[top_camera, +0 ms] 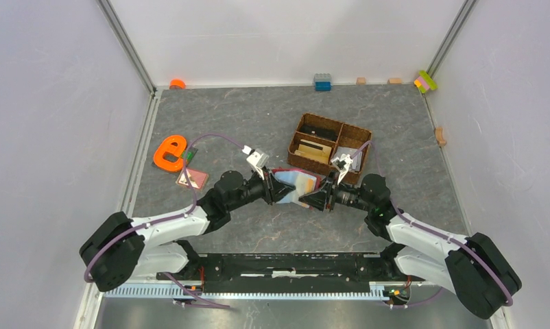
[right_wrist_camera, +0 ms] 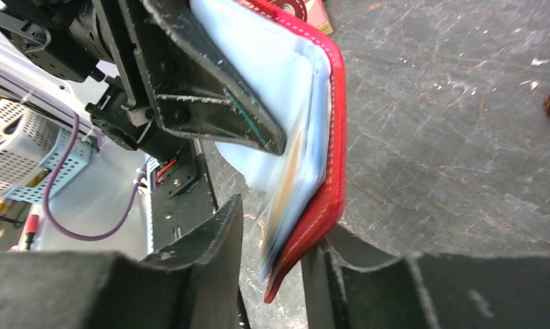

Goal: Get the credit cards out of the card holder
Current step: Remove the credit card from the card holder.

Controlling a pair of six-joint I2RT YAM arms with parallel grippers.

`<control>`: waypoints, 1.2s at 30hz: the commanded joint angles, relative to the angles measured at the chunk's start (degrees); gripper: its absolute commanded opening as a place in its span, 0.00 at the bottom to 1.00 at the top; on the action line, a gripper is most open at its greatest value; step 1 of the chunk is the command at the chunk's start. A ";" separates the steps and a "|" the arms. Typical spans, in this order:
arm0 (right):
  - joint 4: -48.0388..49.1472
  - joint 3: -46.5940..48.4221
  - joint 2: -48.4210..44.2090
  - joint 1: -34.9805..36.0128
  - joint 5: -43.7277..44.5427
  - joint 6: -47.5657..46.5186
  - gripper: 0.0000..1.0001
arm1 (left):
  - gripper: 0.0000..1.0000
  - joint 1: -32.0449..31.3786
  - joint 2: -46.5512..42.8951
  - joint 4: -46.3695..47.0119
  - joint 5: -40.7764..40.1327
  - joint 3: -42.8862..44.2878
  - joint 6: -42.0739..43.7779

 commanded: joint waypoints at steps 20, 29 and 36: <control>-4.54 3.57 -2.16 0.16 5.28 -4.00 0.33 | 0.19 6.74 0.91 15.83 11.35 -2.88 -9.00; -0.78 2.71 -2.39 0.17 2.73 -2.14 0.27 | 0.19 6.74 2.30 18.55 13.45 -2.85 -10.62; 2.60 1.96 -2.35 0.18 0.71 -0.26 0.03 | 0.17 6.99 0.02 9.44 5.00 -2.54 -8.42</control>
